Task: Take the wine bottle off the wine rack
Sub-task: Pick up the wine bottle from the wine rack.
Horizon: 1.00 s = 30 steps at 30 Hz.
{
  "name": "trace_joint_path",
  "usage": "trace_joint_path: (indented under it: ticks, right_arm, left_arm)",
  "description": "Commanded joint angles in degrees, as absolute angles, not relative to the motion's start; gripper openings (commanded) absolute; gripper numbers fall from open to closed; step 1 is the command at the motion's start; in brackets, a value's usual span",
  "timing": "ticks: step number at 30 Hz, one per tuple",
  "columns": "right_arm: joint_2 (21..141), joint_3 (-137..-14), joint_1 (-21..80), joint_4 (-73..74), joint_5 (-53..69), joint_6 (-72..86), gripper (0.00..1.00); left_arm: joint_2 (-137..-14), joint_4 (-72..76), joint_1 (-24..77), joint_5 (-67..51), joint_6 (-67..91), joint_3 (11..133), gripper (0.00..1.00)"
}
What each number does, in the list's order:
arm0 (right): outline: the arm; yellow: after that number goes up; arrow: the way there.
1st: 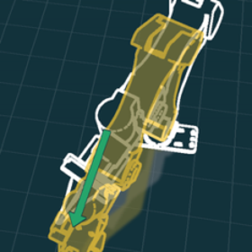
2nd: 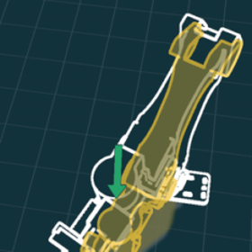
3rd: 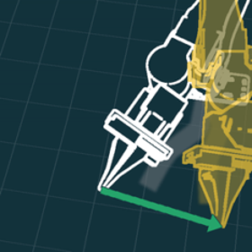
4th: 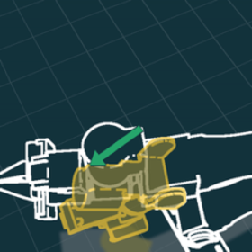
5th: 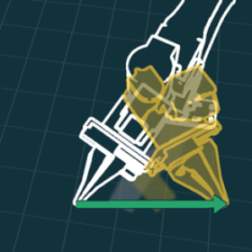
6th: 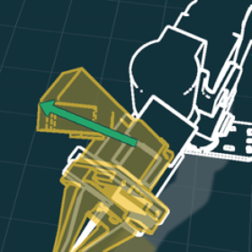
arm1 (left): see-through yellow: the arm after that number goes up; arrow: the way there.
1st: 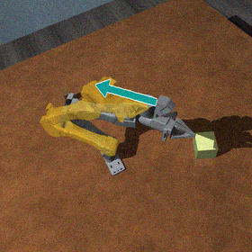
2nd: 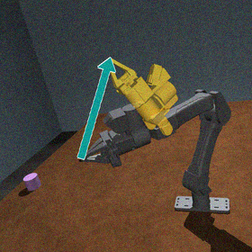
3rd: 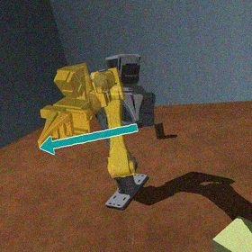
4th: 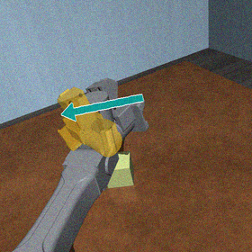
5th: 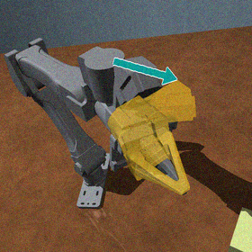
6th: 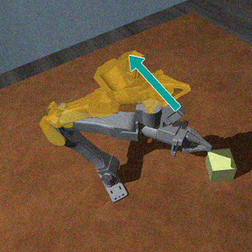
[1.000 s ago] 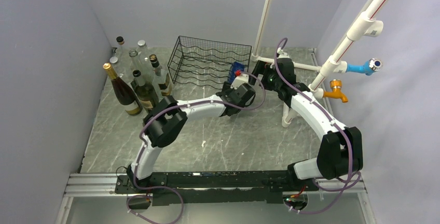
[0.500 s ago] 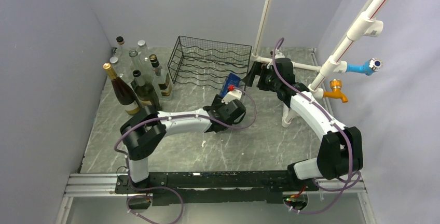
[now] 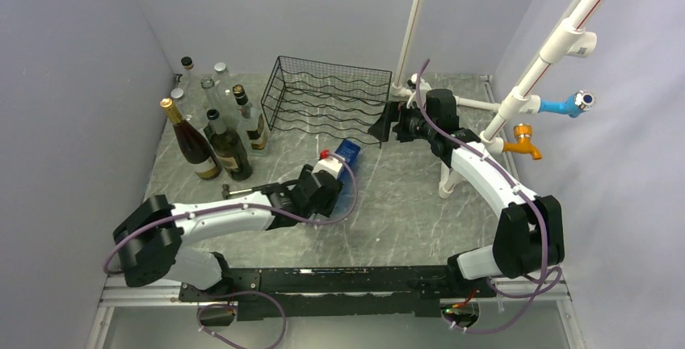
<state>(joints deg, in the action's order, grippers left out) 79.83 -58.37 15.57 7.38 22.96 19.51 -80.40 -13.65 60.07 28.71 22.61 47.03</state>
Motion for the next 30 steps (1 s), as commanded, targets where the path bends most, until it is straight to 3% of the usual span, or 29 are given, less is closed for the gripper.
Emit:
trace_joint_path:
  ticks: [1, 10, 17, 20, 23, 30]
  right_arm:
    - [80.2, -58.2, 15.8, 4.9, 31.4, 13.0, 1.0]
    - [79.6, -59.8, 16.9, 16.4, 52.6, -17.7, 1.0]
    - [67.1, -47.0, 19.9, 13.4, 59.9, -45.9, 1.0]
    - [66.0, -45.1, 20.9, 23.7, 67.7, -66.0, 1.0]
    - [69.4, -49.0, 24.7, 41.1, 66.2, -87.2, 1.0]
    - [70.2, -45.5, 32.1, 31.3, 58.7, -81.9, 1.0]
  left_arm:
    - [-73.5, -8.1, 60.0, 24.6, 21.8, 44.8, 0.0]
    - [-63.9, -11.2, 60.0, 17.0, 19.5, 40.7, 0.0]
    - [-59.1, -12.2, 59.9, 11.0, 12.8, 37.9, 0.0]
    - [-58.8, -12.9, 59.8, 7.6, 8.9, 38.4, 0.0]
    - [-59.6, -13.9, 59.8, 4.0, 4.7, 39.9, 0.0]
    - [-61.3, -12.2, 59.7, 0.7, -4.4, 40.8, 0.0]
